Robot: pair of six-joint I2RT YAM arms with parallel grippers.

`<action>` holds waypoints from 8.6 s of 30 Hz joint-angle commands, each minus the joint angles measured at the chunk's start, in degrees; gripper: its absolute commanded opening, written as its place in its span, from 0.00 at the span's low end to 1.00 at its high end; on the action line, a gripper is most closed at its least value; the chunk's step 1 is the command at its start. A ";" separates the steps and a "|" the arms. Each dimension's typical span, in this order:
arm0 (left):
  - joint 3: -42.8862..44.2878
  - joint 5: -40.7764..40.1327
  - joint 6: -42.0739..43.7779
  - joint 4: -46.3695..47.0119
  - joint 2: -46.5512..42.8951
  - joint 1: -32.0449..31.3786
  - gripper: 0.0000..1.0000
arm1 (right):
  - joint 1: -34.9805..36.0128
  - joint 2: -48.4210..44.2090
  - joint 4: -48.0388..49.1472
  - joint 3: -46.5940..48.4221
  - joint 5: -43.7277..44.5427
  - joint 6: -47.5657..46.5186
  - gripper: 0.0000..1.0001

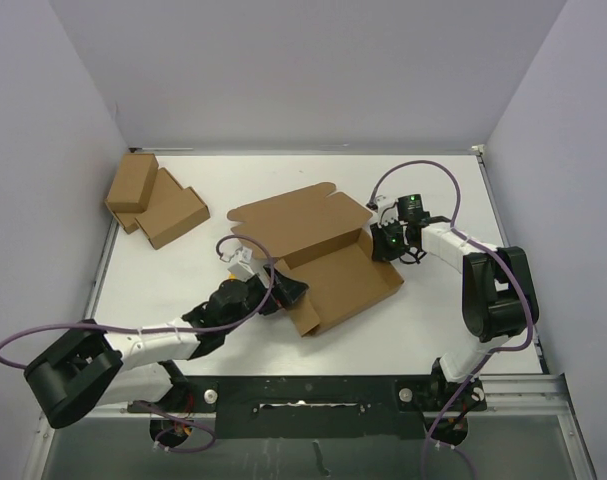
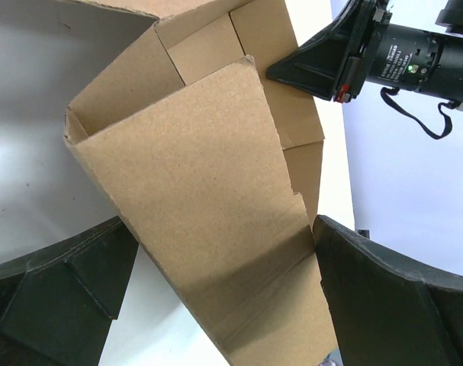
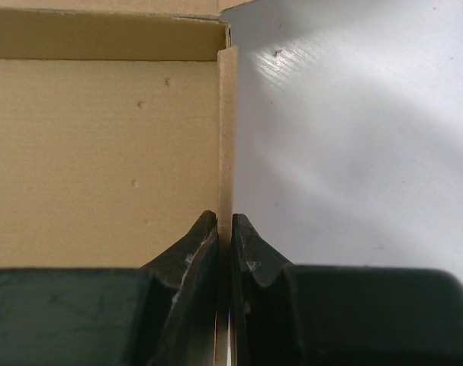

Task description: Fold the paper box

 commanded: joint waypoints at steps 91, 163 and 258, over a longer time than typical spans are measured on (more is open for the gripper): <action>7.76 6.12 0.44 -14.93 1.20 4.78 0.67 | 0.41 -0.49 2.12 0.89 -1.01 0.59 0.07; 43.71 6.34 0.19 -71.31 29.91 2.62 0.08 | 5.02 -2.37 2.23 0.76 -3.24 1.26 0.07; 46.53 21.10 68.73 -74.95 31.48 33.78 0.26 | -14.75 -19.11 -7.68 0.01 -39.13 -17.76 0.98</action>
